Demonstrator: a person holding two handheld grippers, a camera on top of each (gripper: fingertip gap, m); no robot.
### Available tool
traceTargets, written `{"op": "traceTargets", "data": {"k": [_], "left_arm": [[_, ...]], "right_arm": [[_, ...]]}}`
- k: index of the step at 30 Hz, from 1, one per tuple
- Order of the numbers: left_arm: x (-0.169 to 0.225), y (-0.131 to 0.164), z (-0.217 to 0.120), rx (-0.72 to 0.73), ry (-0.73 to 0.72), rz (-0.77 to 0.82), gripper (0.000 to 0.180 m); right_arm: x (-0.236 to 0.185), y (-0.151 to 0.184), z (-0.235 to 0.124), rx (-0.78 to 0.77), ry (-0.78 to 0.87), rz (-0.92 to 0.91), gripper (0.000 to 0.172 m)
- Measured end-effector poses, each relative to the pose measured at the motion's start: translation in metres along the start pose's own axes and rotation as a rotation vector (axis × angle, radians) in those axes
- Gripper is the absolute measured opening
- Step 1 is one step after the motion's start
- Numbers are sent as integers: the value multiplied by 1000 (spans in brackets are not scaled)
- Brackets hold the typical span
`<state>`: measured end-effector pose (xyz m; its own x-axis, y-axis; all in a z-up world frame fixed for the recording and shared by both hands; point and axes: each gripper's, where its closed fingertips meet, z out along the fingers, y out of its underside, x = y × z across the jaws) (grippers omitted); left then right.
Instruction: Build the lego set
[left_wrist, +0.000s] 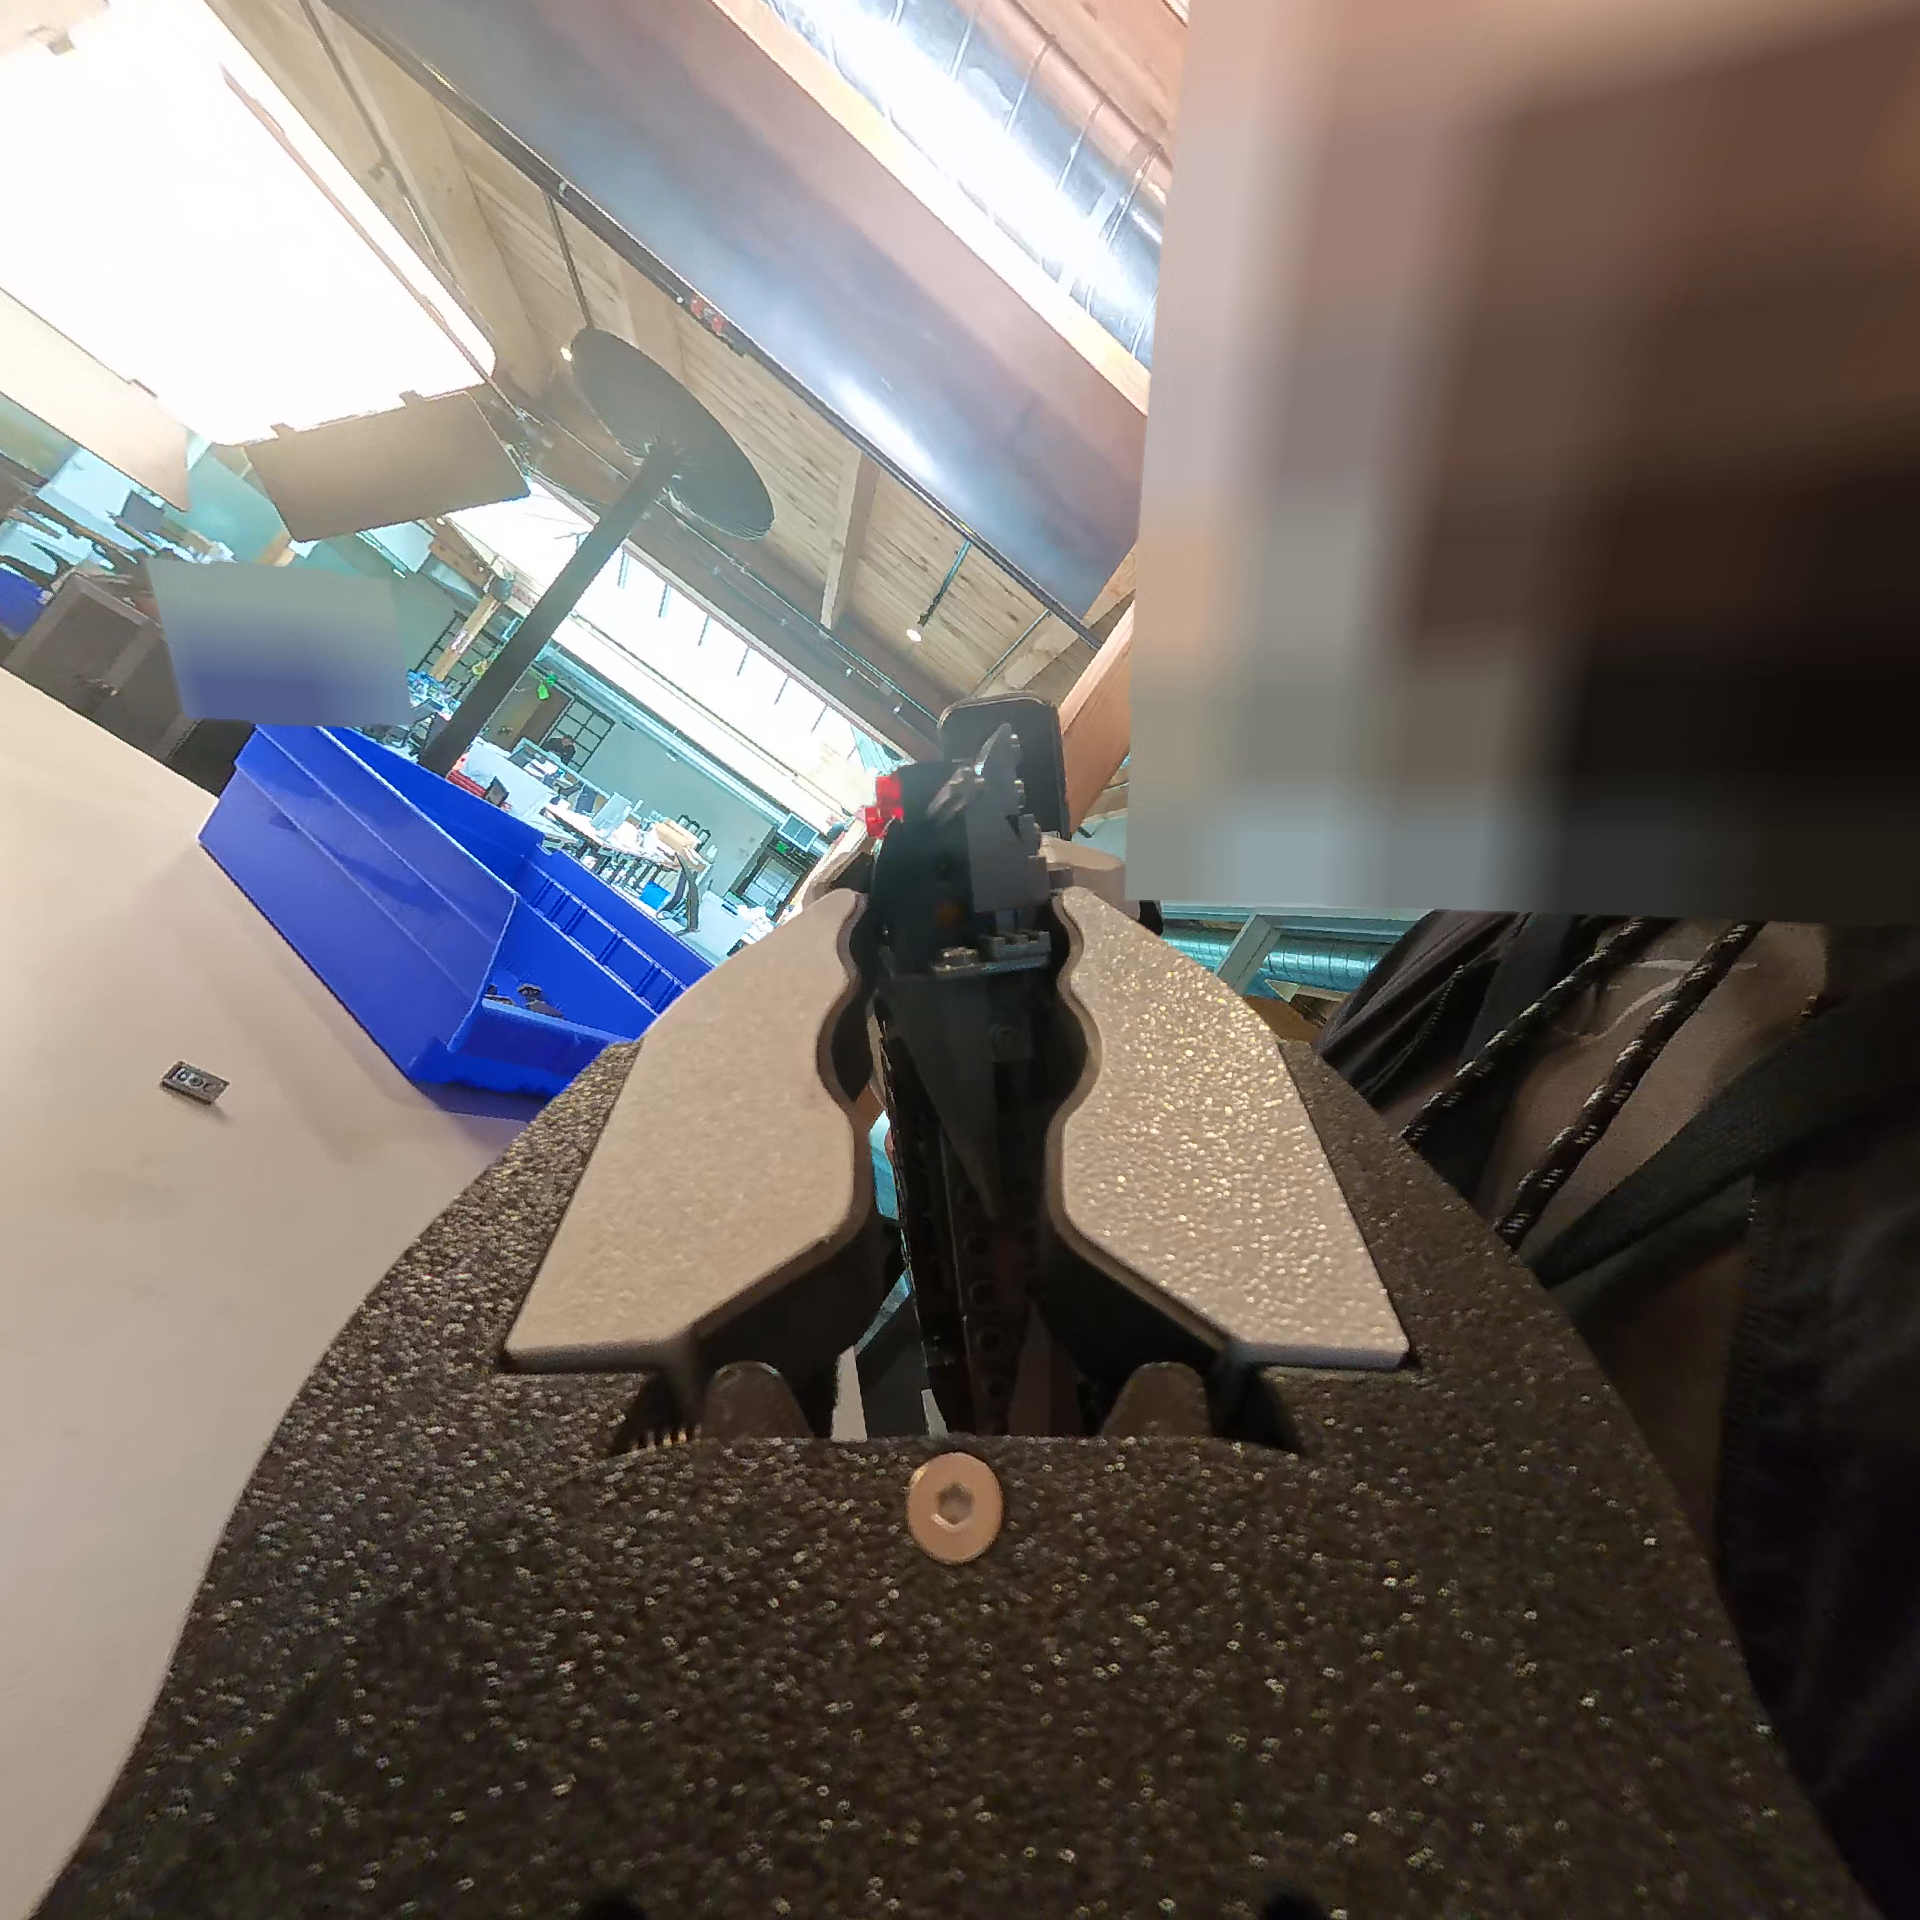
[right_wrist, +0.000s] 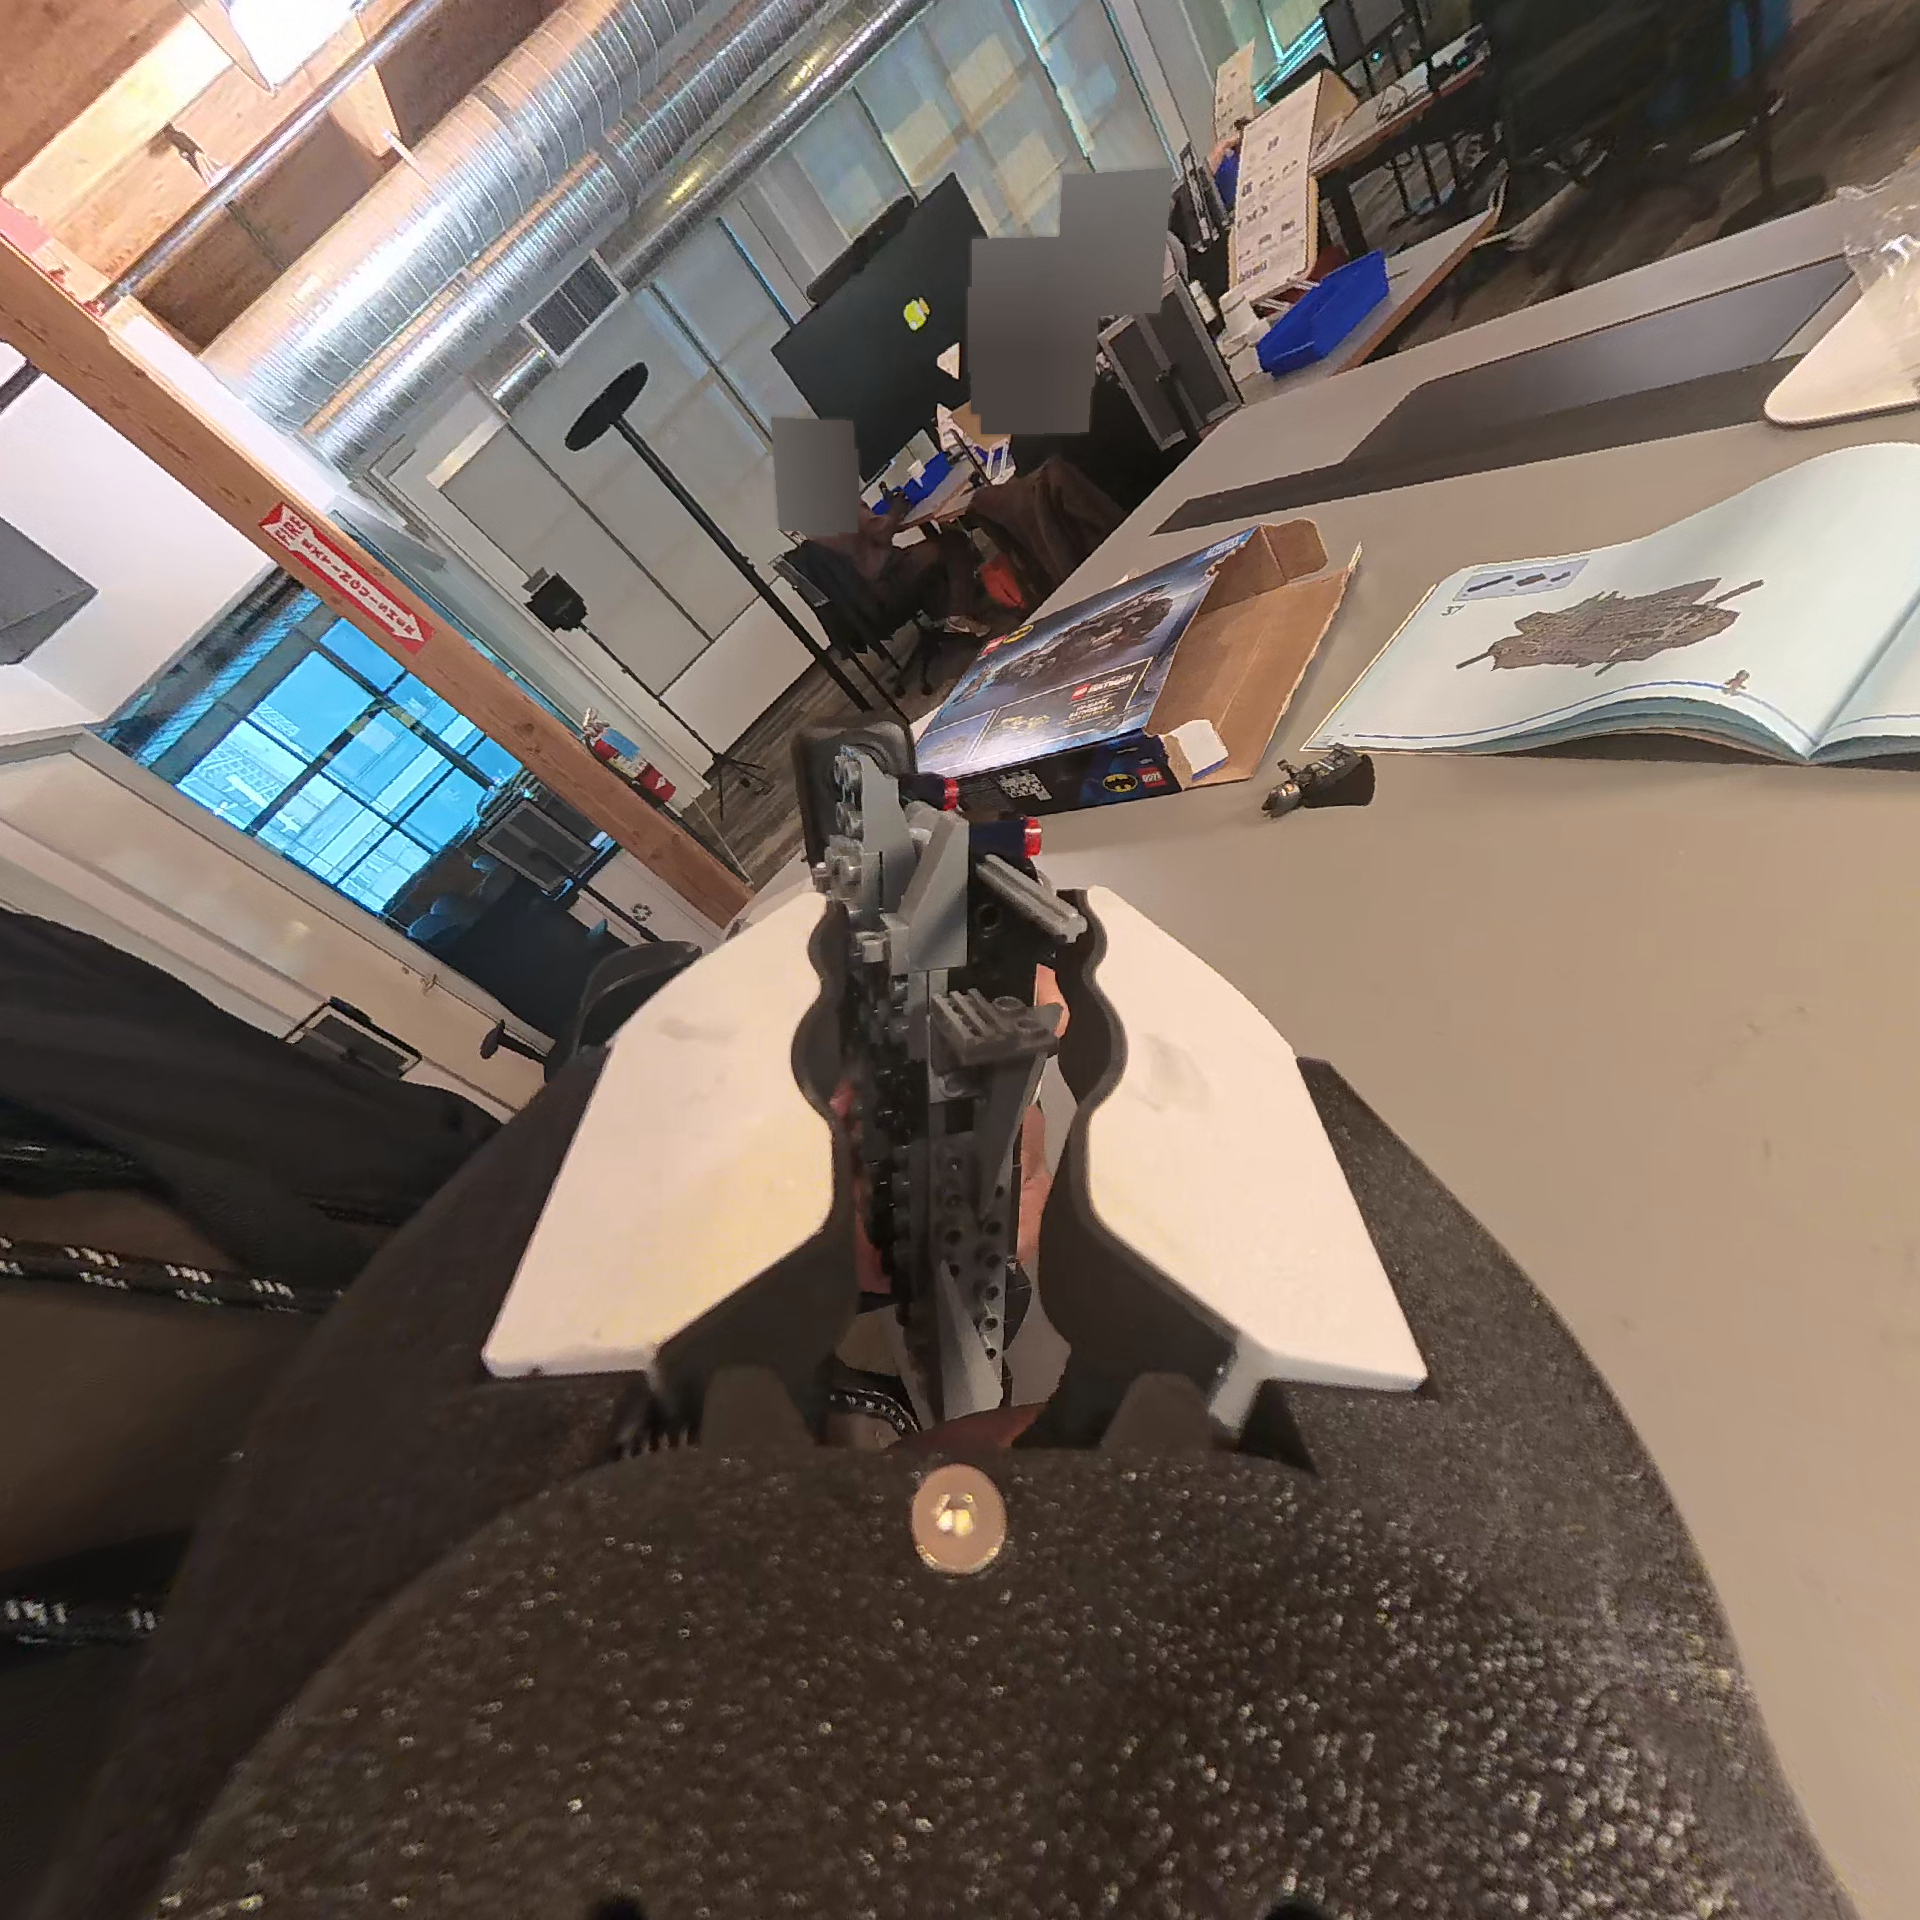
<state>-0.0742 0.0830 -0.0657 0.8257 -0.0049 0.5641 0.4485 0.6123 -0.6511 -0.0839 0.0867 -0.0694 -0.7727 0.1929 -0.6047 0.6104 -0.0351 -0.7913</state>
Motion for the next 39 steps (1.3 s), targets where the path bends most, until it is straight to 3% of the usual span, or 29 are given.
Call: {"op": "traceTargets", "data": {"k": [39], "left_arm": [[0,5,-1,-44,-27,37,31]], "right_arm": [[2,5,-1,39,-15,-19,37]]}}
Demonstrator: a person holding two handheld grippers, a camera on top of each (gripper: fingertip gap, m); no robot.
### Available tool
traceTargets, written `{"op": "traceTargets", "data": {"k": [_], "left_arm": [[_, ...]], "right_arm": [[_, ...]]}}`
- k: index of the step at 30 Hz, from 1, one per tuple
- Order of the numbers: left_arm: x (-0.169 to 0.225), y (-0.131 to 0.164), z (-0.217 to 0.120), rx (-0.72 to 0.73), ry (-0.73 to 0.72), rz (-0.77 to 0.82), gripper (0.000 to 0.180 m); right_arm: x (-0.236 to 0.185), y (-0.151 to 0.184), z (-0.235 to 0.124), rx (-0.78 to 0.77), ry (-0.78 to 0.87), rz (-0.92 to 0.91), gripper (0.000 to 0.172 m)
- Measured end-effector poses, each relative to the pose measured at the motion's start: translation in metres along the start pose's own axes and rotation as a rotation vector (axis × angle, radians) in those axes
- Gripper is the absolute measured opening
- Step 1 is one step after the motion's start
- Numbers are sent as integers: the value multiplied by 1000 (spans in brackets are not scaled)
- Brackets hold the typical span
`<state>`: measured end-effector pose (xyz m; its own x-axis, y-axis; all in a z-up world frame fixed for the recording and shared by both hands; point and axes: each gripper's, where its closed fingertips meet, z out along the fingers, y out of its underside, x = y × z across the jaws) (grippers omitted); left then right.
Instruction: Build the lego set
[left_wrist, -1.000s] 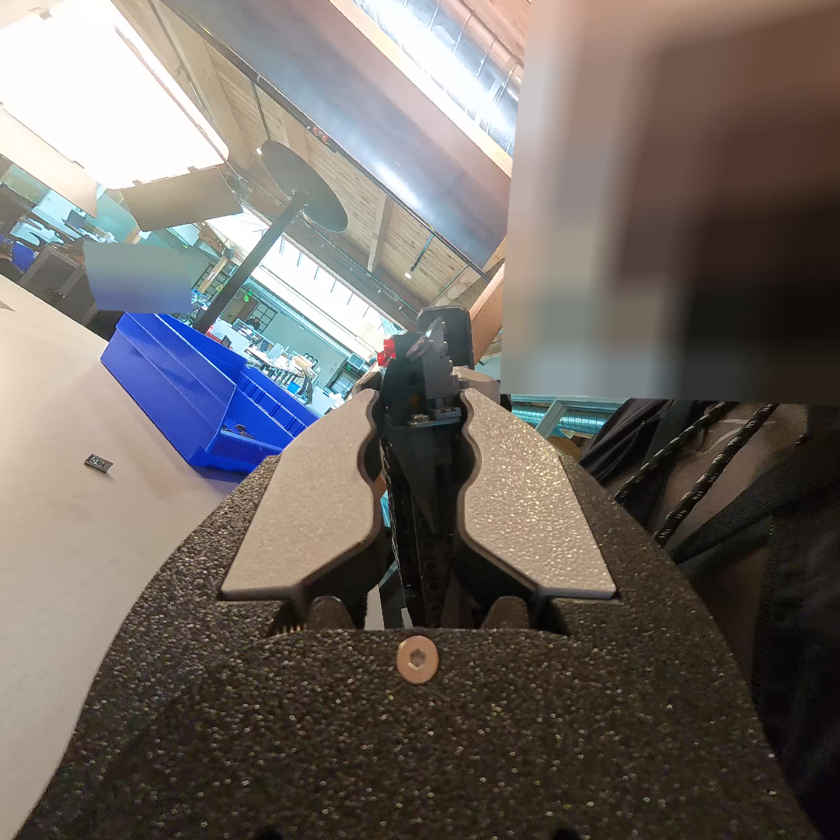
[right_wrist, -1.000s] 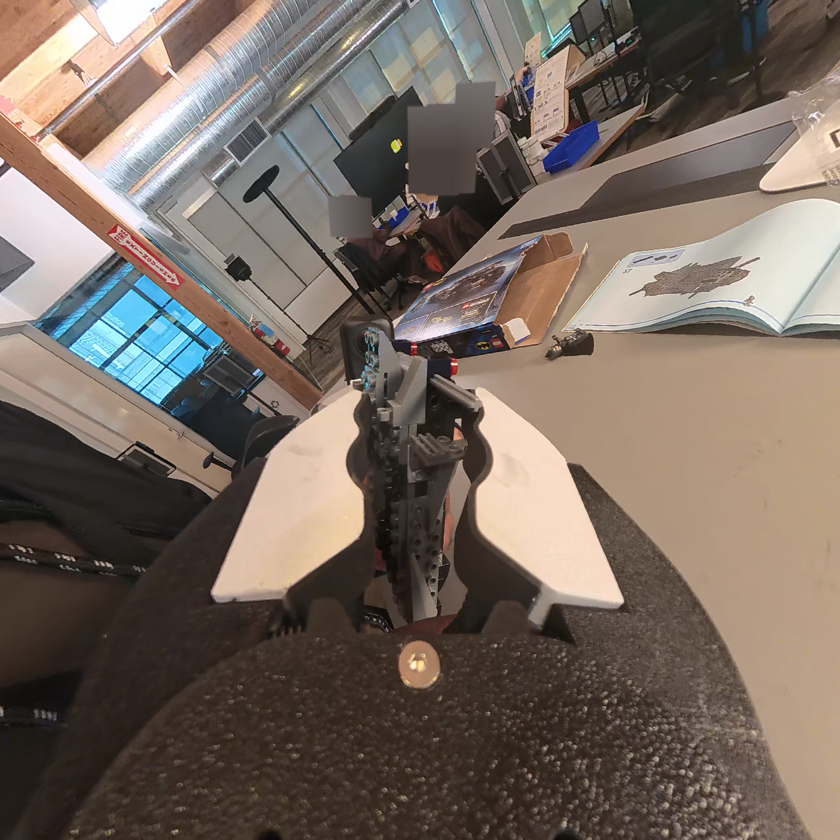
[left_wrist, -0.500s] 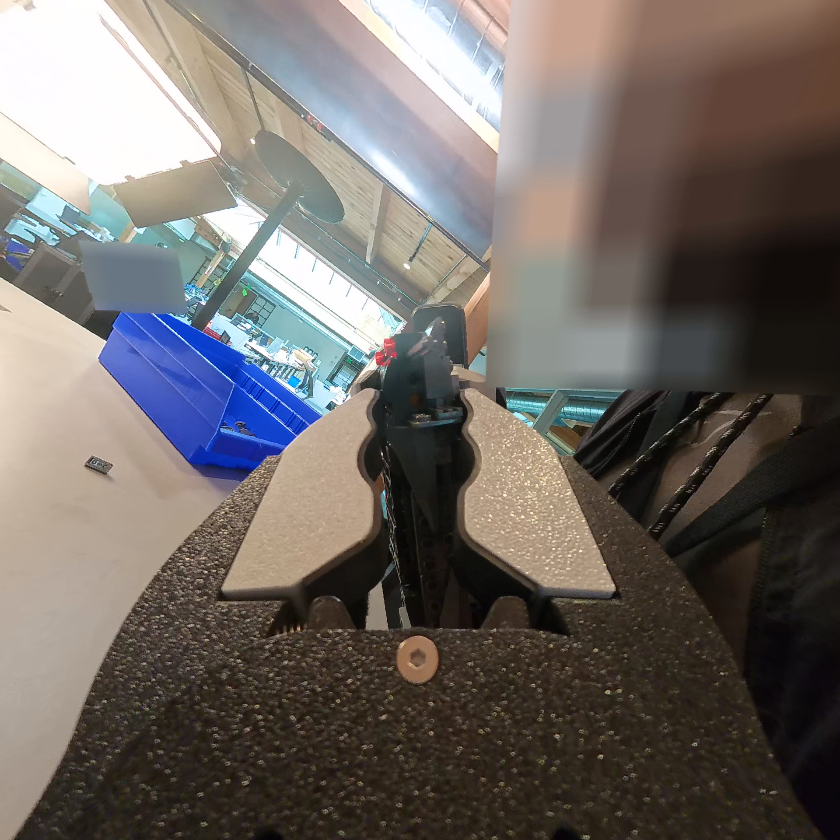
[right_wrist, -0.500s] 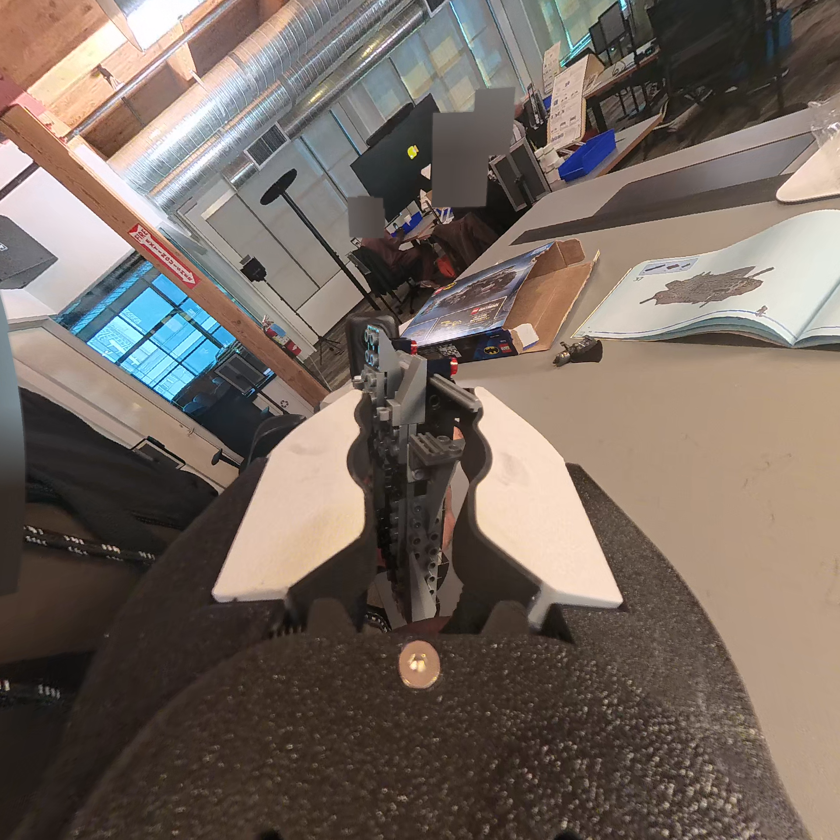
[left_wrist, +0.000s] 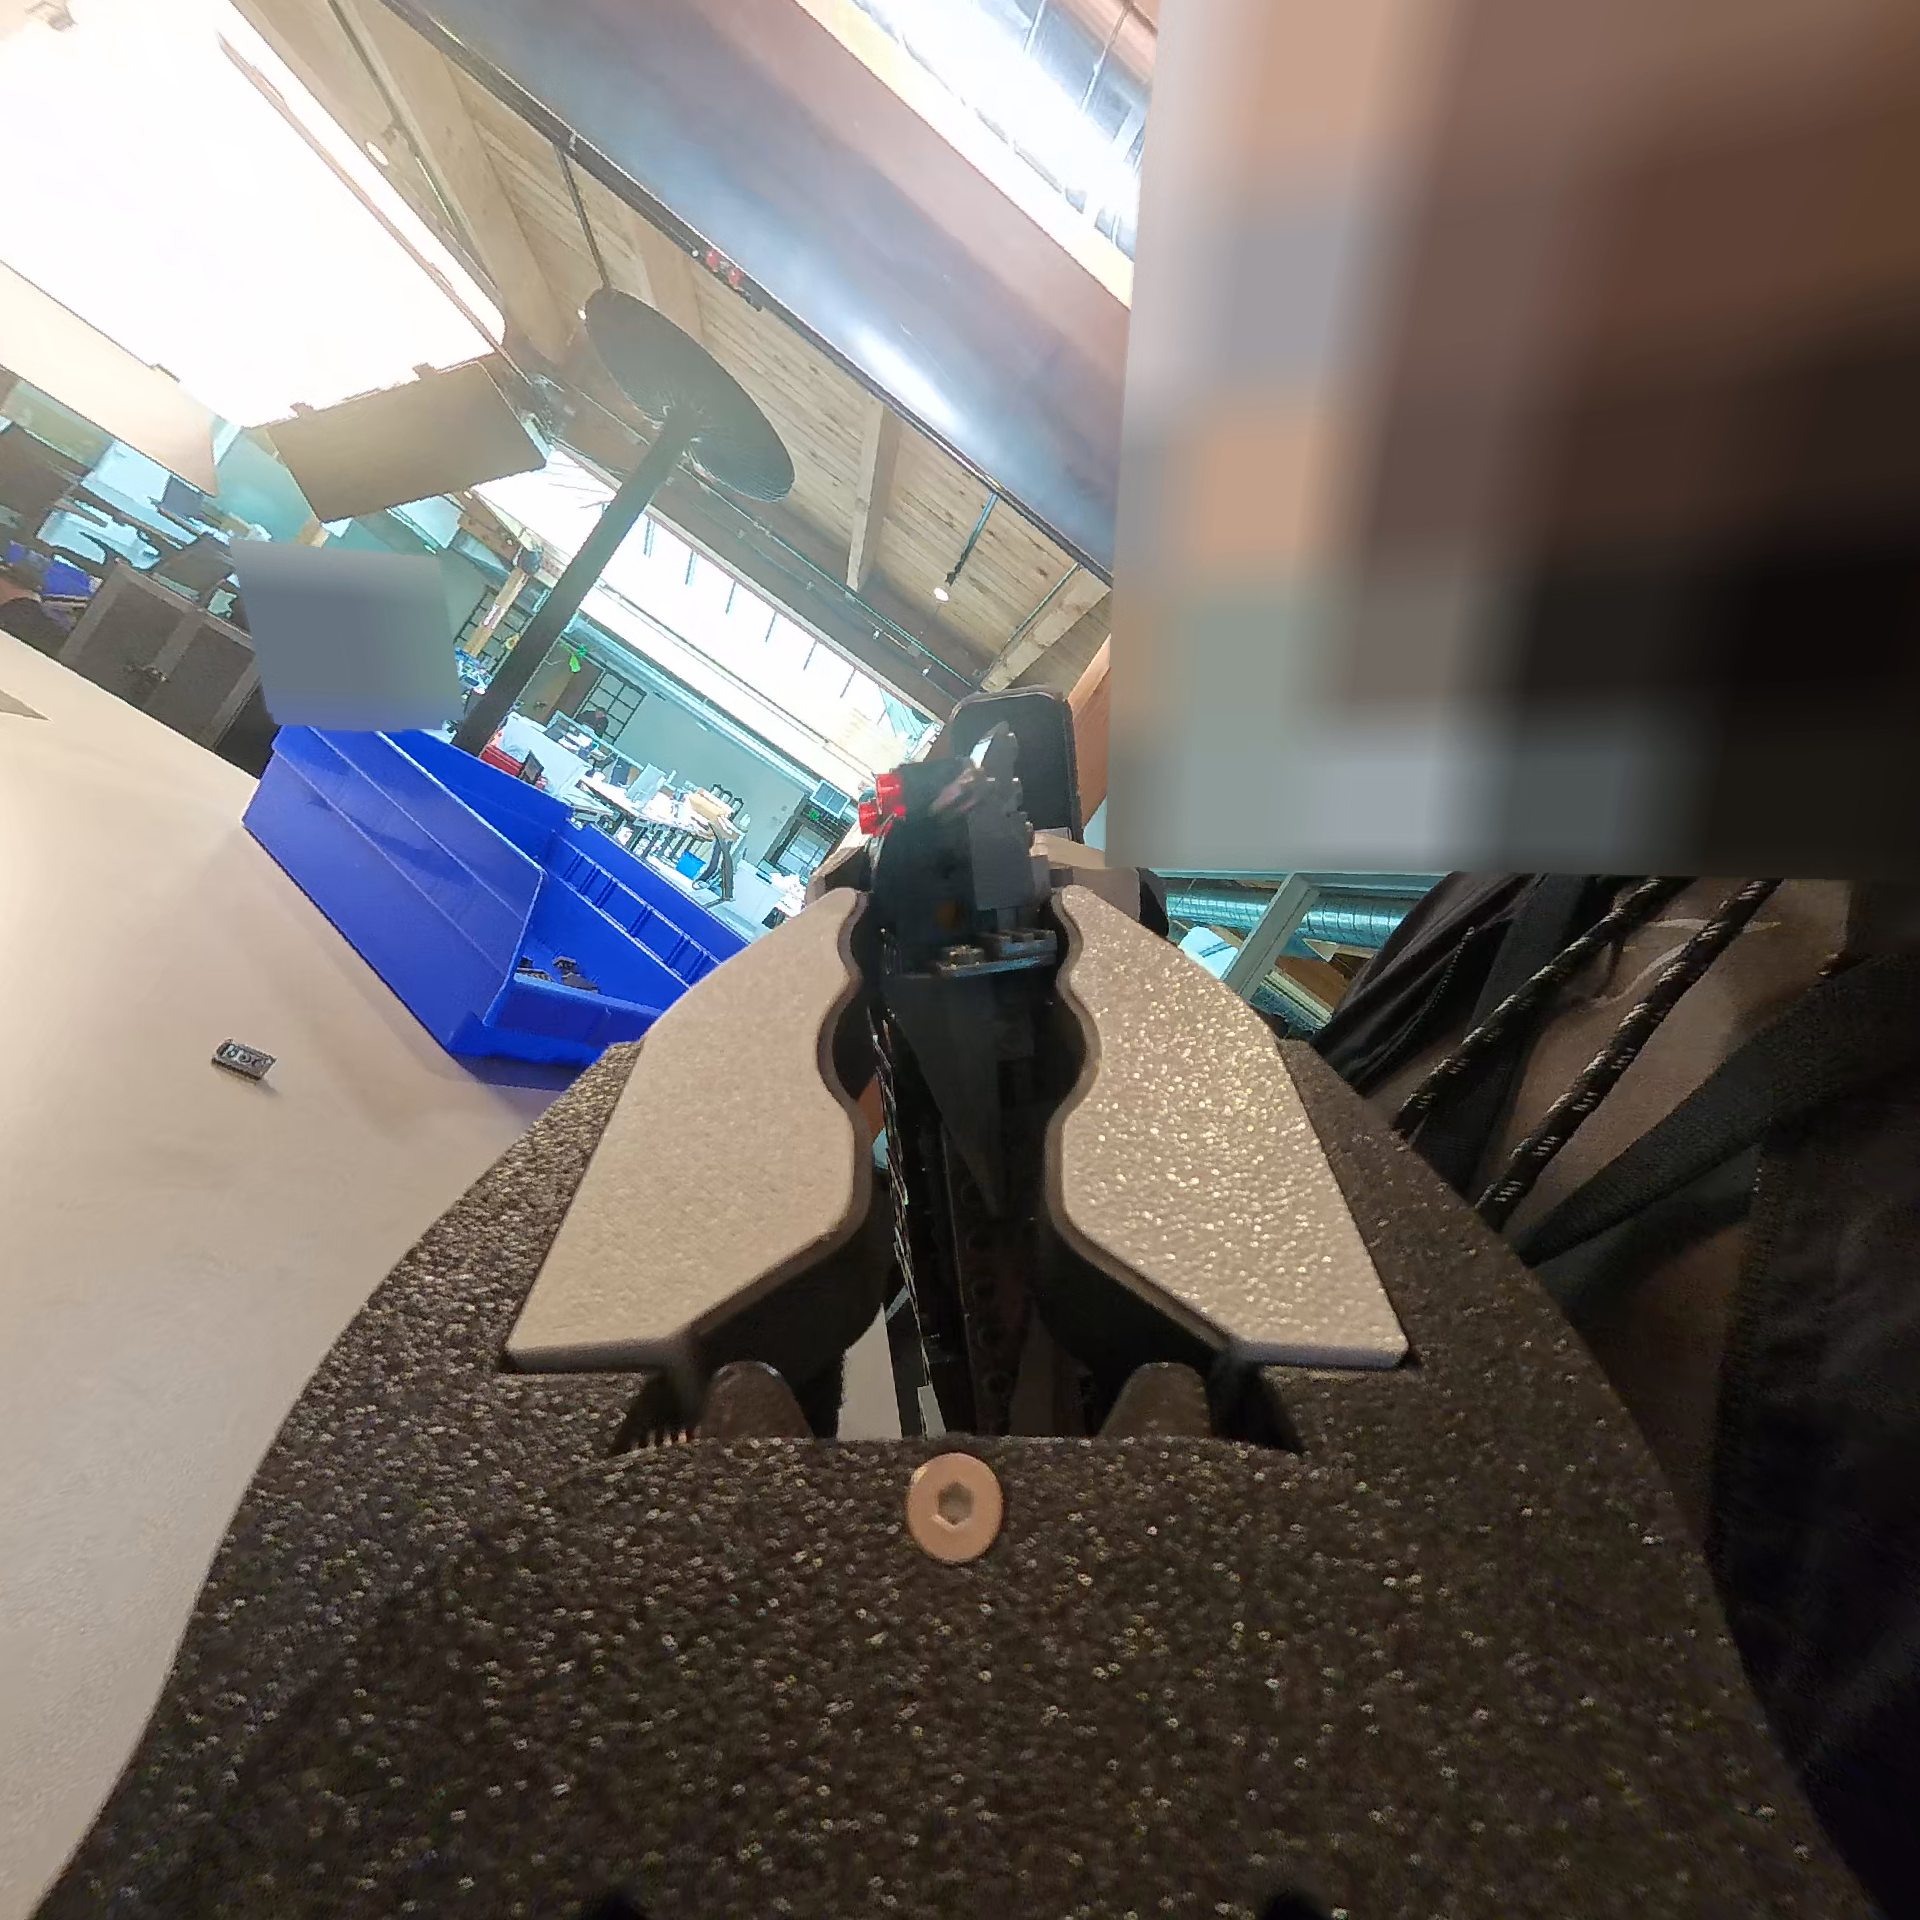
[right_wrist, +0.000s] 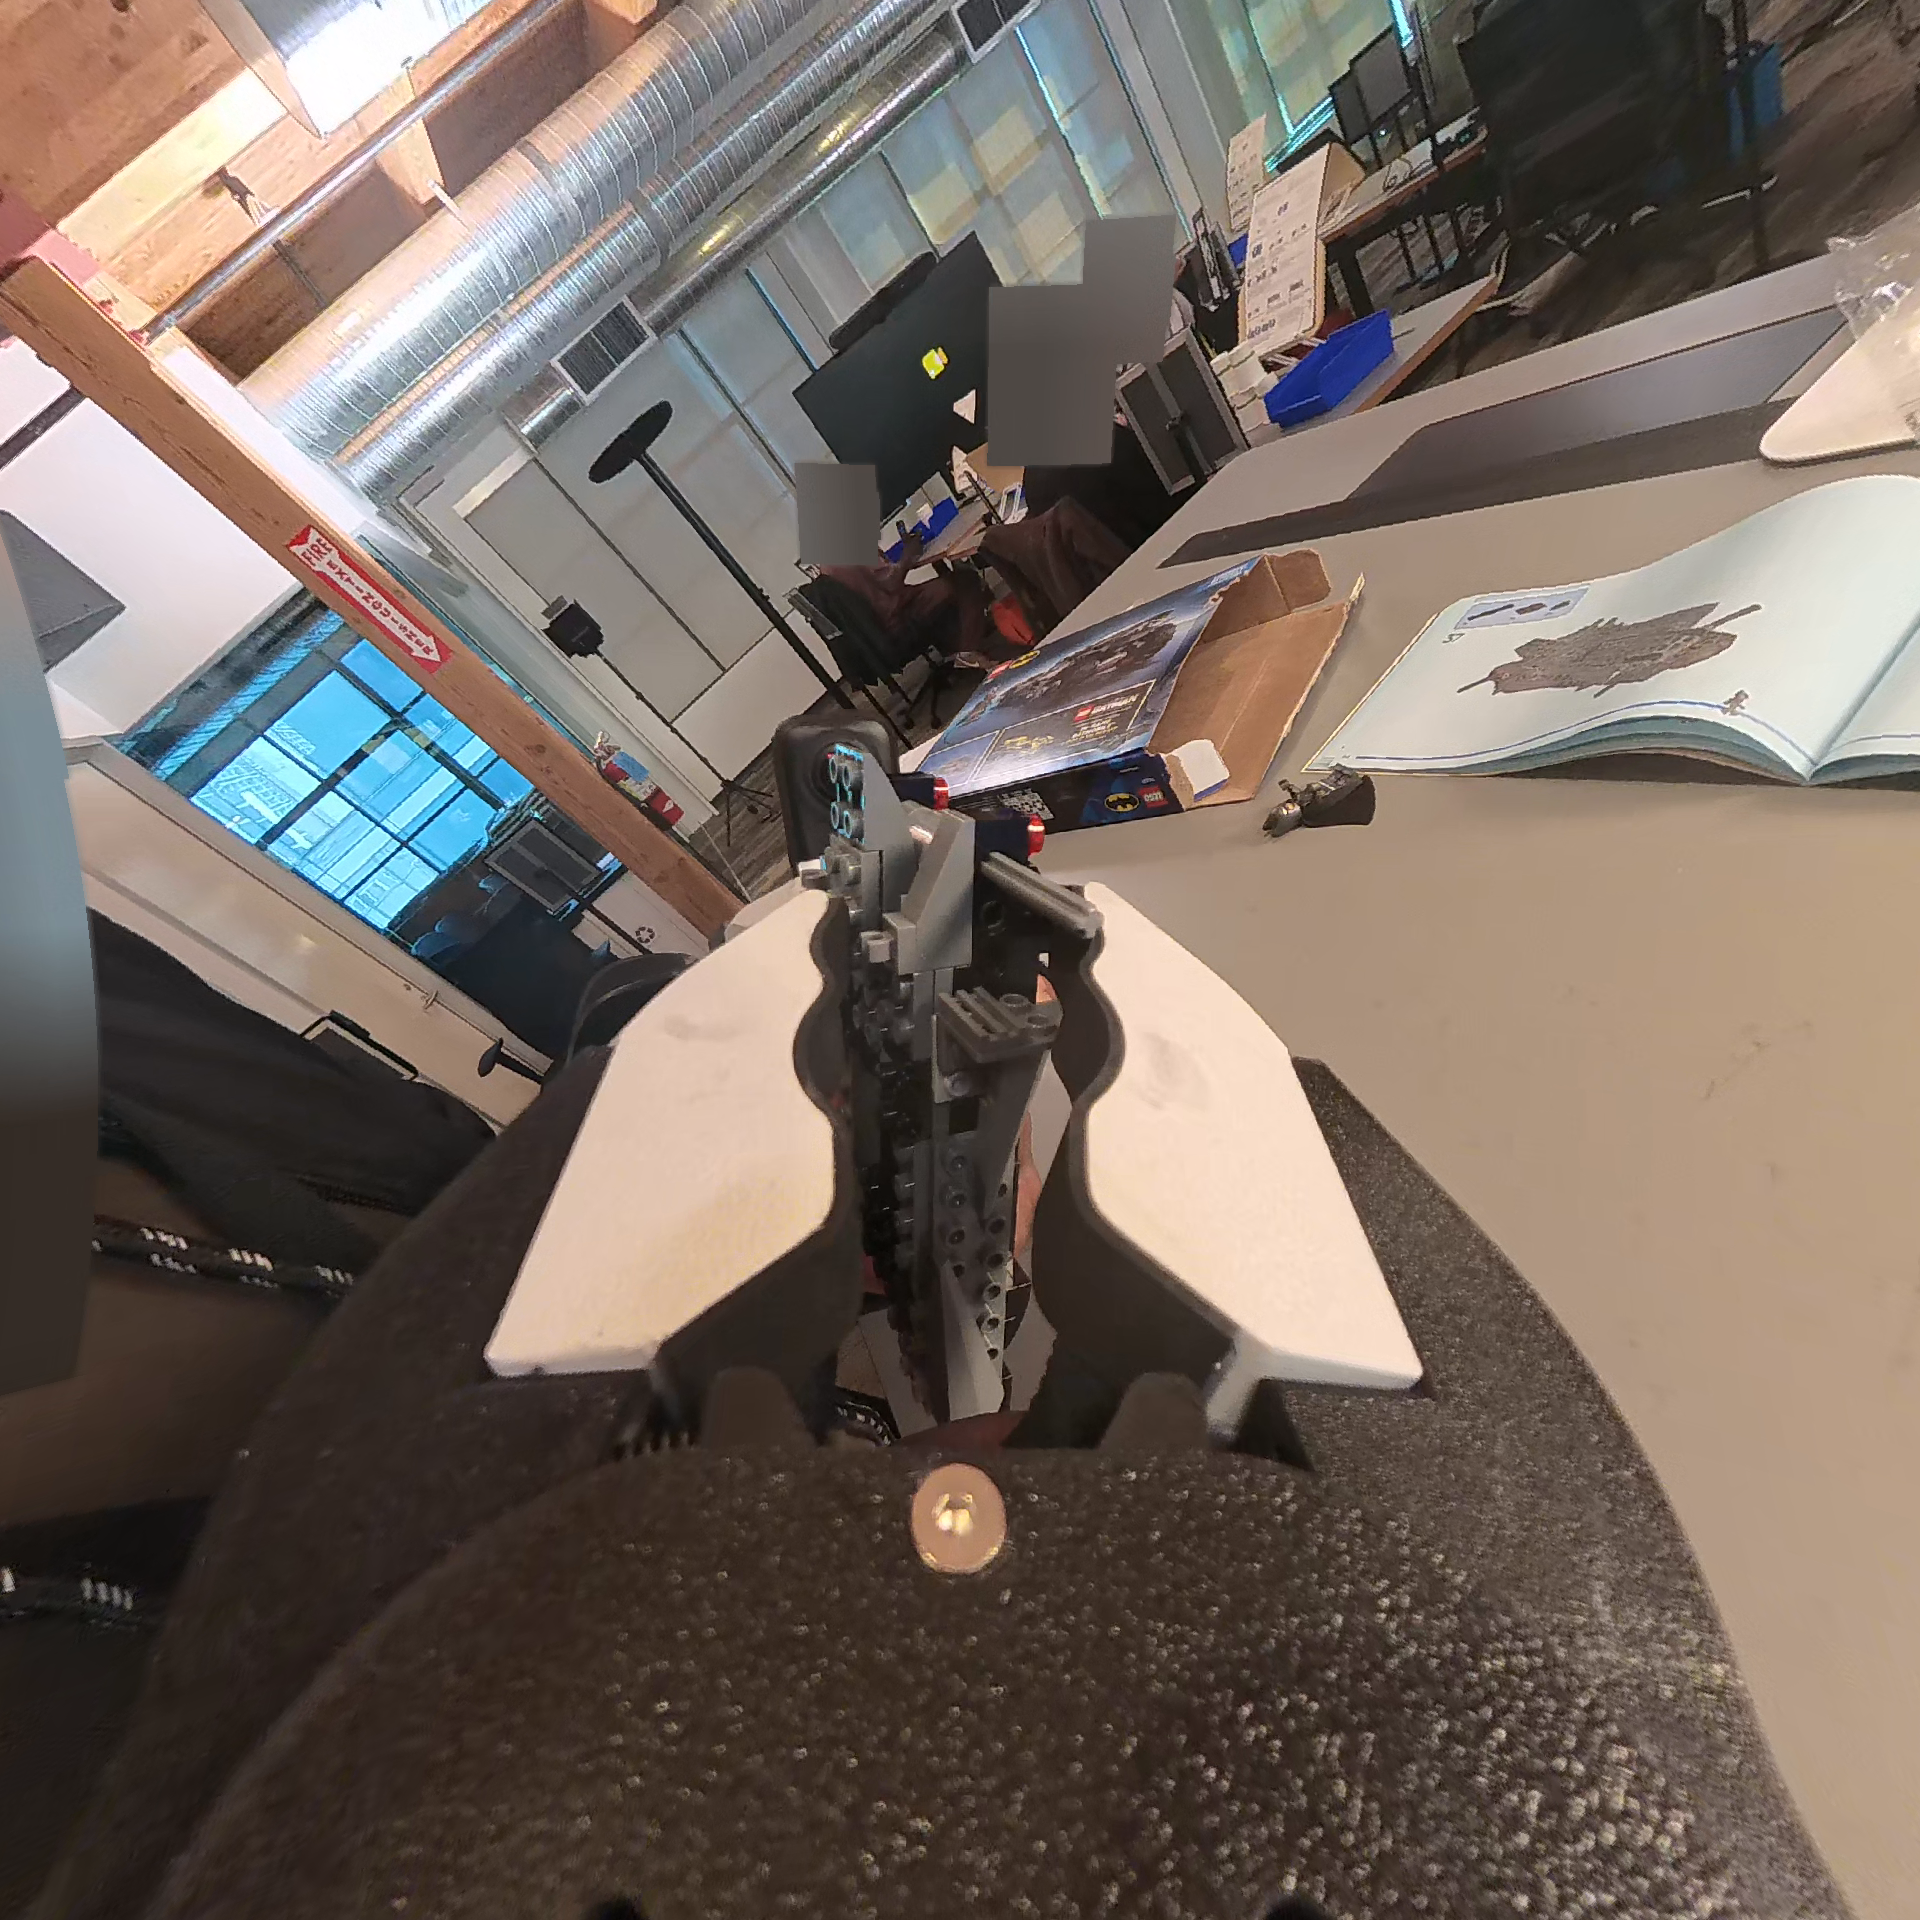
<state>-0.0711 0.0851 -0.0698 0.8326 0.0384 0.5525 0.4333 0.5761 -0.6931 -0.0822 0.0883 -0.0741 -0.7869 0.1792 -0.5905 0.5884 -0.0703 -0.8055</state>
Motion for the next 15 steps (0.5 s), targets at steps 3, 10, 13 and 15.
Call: {"op": "traceTargets", "data": {"k": [3,10,13,15], "left_arm": [[0,1,0,-2,-2,-1,31],[-2,1,1,2,2,-10,31],[-1,0,0,13,16,-19,31],[-3,0,0,30,20,-36,31]], "right_arm": [[1,0,0,1,3,1,37],[2,0,0,6,7,4,37],[1,0,0,4,1,7,37],[3,0,0,6,6,14,37]]}}
